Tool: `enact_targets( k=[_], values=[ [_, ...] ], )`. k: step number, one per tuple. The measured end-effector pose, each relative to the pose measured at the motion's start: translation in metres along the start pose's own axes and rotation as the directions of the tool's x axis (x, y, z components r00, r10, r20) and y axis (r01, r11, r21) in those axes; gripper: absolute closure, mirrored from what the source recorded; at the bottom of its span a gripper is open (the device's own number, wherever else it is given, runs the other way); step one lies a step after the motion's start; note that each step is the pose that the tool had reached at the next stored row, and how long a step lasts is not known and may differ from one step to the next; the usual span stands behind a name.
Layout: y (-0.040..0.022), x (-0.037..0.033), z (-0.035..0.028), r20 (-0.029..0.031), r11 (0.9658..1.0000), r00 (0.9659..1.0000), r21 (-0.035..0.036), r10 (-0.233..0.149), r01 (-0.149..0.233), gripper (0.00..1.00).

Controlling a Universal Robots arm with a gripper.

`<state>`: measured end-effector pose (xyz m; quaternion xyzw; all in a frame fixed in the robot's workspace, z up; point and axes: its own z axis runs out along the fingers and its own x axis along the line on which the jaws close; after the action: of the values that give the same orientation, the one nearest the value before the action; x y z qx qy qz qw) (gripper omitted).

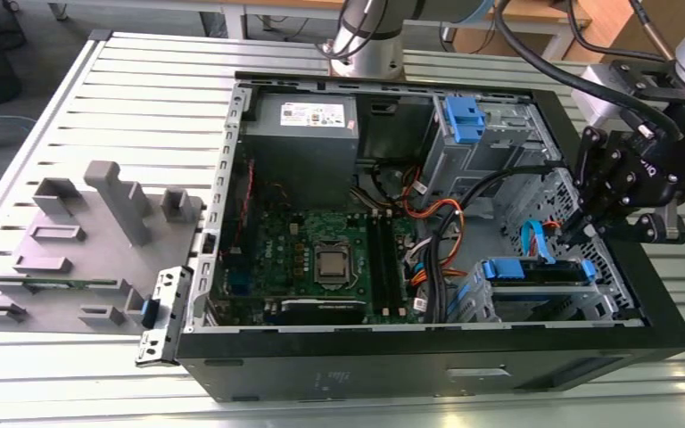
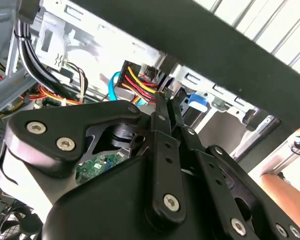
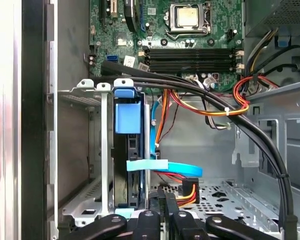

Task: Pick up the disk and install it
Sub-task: 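Insert the second disk wire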

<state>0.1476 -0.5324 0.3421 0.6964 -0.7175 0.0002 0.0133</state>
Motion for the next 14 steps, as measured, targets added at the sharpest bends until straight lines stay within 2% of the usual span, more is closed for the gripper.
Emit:
enact_targets(
  k=[8, 14],
  values=[
    [0.008, 0.0077, 0.0002, 0.0001, 0.9999, 1.0, 0.0101, 0.0, 0.0, 0.84],
    [0.0081, 0.0166, 0.0005, 0.0002, 0.9999, 1.0, 0.0107, 0.0, 0.0, 0.84]
  ],
)
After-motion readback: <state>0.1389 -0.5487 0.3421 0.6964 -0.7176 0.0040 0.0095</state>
